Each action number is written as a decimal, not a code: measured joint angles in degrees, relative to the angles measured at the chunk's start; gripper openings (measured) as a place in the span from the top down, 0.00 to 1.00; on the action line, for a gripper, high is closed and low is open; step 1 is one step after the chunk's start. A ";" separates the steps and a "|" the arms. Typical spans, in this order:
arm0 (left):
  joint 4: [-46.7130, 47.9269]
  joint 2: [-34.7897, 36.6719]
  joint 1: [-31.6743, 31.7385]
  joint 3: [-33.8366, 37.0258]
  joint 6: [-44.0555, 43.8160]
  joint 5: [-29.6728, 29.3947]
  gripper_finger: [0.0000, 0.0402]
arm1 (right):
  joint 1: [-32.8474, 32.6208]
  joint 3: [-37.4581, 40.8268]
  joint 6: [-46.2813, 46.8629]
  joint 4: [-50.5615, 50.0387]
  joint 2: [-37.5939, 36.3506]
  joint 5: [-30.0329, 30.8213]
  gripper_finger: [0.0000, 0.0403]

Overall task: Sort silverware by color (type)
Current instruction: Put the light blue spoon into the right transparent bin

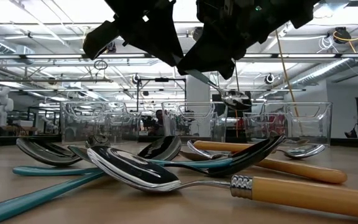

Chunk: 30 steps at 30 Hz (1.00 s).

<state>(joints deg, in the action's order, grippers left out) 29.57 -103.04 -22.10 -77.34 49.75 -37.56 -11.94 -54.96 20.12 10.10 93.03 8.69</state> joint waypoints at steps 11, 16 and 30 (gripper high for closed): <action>-5.81 0.00 1.30 0.11 -12.11 -0.35 0.76 | -0.04 0.07 -1.33 -4.25 -3.04 0.38 0.93; -8.22 0.04 1.37 -0.03 -13.76 -1.15 0.75 | -1.35 0.07 -1.75 -7.90 -6.46 2.79 0.93; -12.54 0.13 0.66 -0.07 -13.02 -3.17 0.55 | -2.03 0.02 -1.79 -13.10 -8.39 4.78 0.93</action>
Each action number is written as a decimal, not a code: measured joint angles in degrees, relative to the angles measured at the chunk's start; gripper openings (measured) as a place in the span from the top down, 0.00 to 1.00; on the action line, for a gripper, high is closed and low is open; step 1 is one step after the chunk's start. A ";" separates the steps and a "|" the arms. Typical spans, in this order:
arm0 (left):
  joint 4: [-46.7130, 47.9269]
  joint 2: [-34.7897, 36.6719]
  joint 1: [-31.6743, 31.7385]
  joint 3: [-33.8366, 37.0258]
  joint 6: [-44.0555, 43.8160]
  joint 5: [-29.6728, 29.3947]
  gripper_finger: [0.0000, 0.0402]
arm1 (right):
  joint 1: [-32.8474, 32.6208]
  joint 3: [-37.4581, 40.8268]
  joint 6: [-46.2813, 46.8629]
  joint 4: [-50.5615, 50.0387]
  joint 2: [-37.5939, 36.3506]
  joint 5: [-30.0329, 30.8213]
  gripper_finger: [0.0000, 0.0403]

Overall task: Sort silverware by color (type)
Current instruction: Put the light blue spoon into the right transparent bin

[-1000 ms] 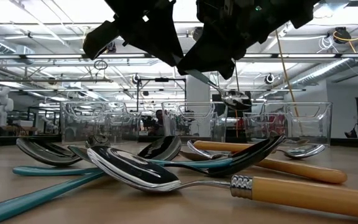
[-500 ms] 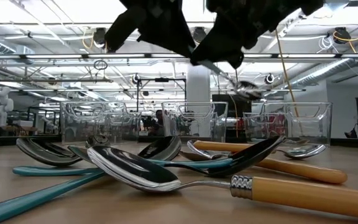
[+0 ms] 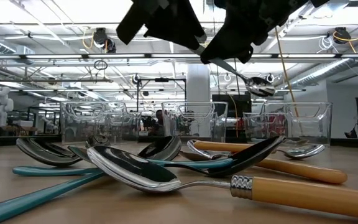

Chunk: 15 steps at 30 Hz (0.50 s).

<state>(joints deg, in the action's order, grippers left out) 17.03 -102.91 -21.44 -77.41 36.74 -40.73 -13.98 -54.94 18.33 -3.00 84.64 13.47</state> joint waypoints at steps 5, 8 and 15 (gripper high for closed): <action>-0.12 0.00 -0.06 0.00 -5.15 -4.13 0.42 | -0.01 0.02 0.77 -1.40 0.00 0.02 0.93; -0.20 0.00 -0.37 0.00 -10.43 -6.18 0.41 | -0.01 0.03 0.75 -2.99 -0.52 0.17 0.93; 1.63 -0.07 -2.93 -1.13 -17.61 -7.90 0.41 | 0.09 0.08 -1.12 -6.66 -8.05 4.22 0.93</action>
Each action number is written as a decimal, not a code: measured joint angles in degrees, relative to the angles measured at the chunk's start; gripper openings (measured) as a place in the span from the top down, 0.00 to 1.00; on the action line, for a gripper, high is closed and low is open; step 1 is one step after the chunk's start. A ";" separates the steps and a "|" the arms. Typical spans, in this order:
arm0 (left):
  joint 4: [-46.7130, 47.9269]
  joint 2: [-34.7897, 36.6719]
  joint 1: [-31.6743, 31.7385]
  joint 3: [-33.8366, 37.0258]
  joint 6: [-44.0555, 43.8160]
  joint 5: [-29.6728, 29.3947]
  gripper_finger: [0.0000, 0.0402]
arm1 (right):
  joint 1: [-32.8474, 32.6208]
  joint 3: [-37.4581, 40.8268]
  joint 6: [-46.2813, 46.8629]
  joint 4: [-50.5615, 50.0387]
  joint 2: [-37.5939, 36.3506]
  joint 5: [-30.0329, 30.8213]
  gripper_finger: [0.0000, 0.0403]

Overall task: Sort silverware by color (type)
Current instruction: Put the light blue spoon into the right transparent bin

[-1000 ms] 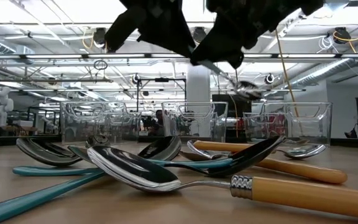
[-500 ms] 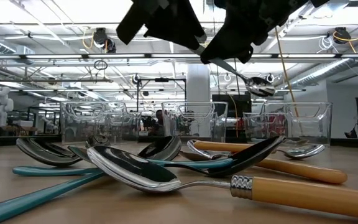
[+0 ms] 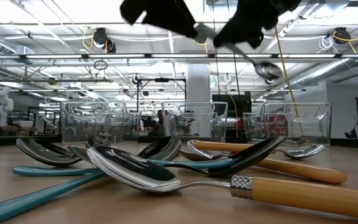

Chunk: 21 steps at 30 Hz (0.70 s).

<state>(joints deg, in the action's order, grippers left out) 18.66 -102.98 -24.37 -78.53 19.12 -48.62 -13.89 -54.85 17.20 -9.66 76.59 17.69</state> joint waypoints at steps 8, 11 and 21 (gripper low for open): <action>6.17 -0.02 -3.37 -9.50 -21.13 -1.01 0.41 | 0.02 -0.02 -3.73 -3.45 -13.12 4.86 0.92; 4.65 0.20 -4.85 -11.81 -21.77 3.22 0.41 | 0.02 -0.02 -6.03 -4.01 -17.16 4.82 0.92; 2.65 0.05 -0.77 -7.00 -18.13 3.73 0.41 | 2.27 -0.02 -7.88 -7.97 -27.37 4.81 0.92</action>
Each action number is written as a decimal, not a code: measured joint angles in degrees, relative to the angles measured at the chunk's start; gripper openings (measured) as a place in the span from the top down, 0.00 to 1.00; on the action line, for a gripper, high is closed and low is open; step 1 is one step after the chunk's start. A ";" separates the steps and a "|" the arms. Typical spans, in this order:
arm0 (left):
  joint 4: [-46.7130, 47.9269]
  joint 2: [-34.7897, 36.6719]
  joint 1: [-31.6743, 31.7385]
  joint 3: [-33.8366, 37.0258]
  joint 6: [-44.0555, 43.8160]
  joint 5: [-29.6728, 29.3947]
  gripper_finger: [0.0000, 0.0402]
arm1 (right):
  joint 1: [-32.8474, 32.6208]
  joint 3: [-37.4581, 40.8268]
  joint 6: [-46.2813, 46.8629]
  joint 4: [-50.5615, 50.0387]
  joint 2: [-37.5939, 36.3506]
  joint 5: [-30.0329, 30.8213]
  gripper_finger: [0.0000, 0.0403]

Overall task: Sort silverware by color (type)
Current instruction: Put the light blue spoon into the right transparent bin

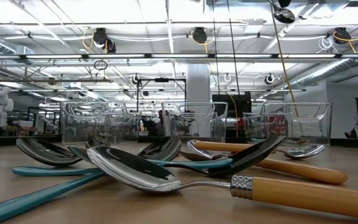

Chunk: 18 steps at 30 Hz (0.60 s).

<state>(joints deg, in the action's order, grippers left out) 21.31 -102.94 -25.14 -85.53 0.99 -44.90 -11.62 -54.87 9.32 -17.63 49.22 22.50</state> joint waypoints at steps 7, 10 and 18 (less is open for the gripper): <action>-15.26 -0.13 9.37 9.16 4.29 13.74 0.46 | 7.56 0.00 -3.04 -2.09 -2.18 -0.01 0.92; -17.52 -0.09 11.89 10.17 4.26 18.71 0.53 | 11.65 0.57 -4.34 -3.04 -2.20 -0.05 0.92; -23.91 -0.07 14.56 13.12 7.48 24.80 0.64 | 21.62 6.45 -3.62 -1.47 -3.22 -0.38 0.92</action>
<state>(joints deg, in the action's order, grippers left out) -2.61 -103.00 -10.59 -72.41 8.47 -20.10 10.00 -48.42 5.71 -19.10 45.99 22.12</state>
